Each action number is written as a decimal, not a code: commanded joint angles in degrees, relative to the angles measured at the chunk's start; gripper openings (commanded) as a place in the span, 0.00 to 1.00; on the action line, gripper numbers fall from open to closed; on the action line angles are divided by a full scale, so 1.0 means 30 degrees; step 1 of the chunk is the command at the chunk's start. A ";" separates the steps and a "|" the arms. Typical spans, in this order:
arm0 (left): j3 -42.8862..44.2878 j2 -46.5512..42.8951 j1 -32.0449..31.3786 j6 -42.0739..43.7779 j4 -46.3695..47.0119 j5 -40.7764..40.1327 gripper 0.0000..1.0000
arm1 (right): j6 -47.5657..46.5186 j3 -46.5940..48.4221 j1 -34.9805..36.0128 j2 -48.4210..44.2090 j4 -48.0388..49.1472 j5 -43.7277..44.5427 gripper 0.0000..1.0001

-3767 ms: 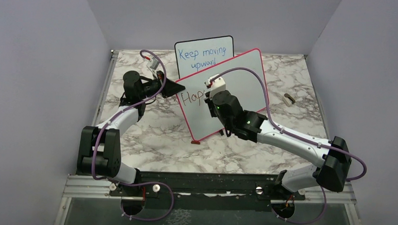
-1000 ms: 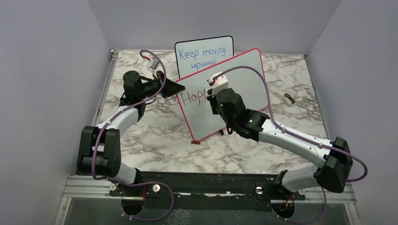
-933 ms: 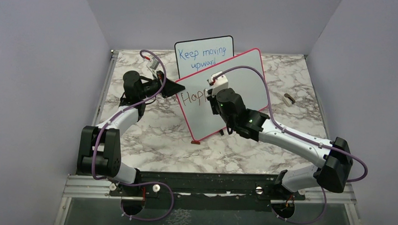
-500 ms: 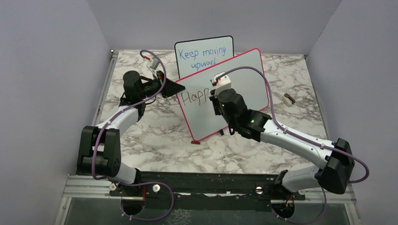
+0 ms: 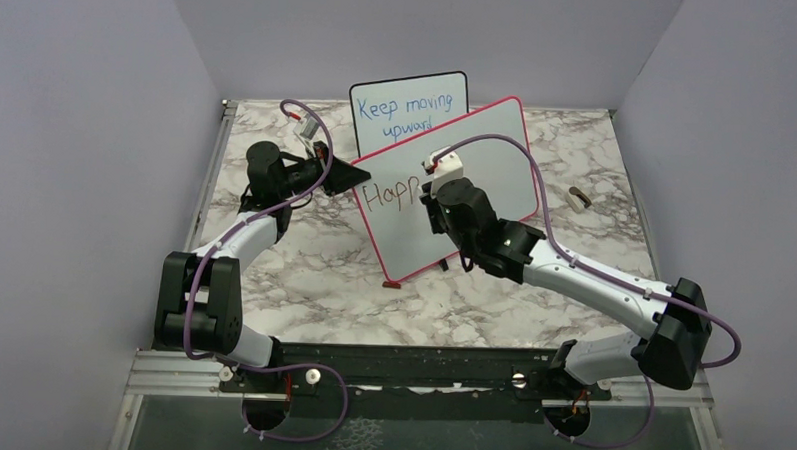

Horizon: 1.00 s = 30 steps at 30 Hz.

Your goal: Write a sentence on the whiteboard

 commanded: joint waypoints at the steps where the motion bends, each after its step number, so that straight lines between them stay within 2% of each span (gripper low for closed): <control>1: -0.0018 0.0379 -0.0105 0.0981 -0.0617 0.0254 0.00 | 0.0242 0.0065 -0.0121 -0.0124 -0.0584 -0.1250 0.01; 18: 0.0012 0.0415 -0.0092 0.0974 -0.0617 0.0257 0.00 | 0.0301 0.0419 -0.0076 0.0105 -0.0135 -0.2200 0.01; 30: -0.0002 0.0378 -0.0094 0.0944 -0.0646 0.0258 0.00 | 0.0117 0.0015 -0.0077 -0.1124 -0.0060 -0.0469 0.01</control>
